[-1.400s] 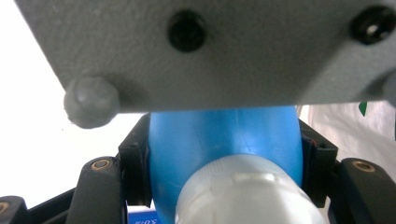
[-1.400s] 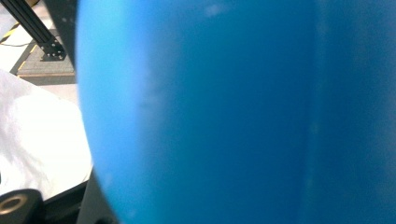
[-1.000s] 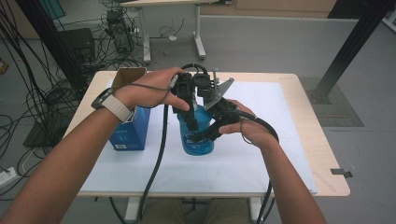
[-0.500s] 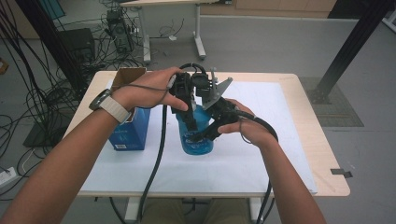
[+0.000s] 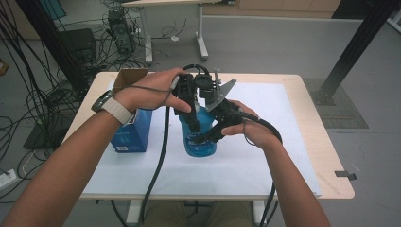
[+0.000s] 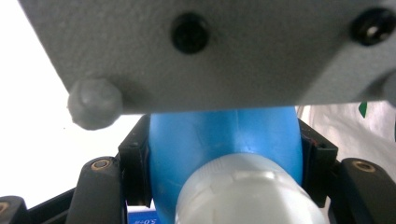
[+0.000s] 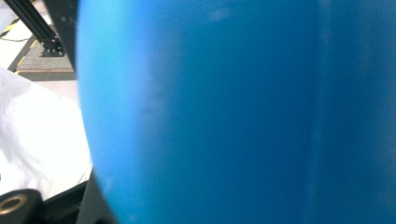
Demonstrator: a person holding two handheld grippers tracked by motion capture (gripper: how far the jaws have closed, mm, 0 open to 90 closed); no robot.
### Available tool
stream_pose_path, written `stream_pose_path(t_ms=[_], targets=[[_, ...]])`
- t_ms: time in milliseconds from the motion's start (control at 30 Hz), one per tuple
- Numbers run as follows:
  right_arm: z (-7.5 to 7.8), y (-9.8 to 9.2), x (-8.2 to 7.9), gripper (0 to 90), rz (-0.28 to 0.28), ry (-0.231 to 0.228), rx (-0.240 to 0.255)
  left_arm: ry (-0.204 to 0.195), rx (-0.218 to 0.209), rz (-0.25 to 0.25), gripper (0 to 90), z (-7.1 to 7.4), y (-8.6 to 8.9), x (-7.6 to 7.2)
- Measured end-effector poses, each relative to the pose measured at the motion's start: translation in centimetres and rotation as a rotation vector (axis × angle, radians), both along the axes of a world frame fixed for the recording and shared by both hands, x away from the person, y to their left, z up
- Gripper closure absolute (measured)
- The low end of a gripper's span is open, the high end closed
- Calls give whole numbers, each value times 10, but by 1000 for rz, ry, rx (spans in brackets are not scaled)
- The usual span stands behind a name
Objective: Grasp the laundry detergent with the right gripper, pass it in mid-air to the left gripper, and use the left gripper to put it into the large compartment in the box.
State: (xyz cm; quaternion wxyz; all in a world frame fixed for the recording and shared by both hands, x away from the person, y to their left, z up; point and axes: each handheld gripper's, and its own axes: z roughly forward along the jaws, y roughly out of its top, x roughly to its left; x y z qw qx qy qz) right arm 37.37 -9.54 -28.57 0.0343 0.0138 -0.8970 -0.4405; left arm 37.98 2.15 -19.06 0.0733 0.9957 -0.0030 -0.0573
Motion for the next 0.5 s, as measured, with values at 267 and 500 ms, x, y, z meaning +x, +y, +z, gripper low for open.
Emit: stream_pose_path(t_ms=[267,500], targets=[[0,0,0,433,-6,9,-1,-2,-3,2,375,0,0,0],[0,0,1,432,3,-4,5,-1,-2,6,375,0,1,1]])
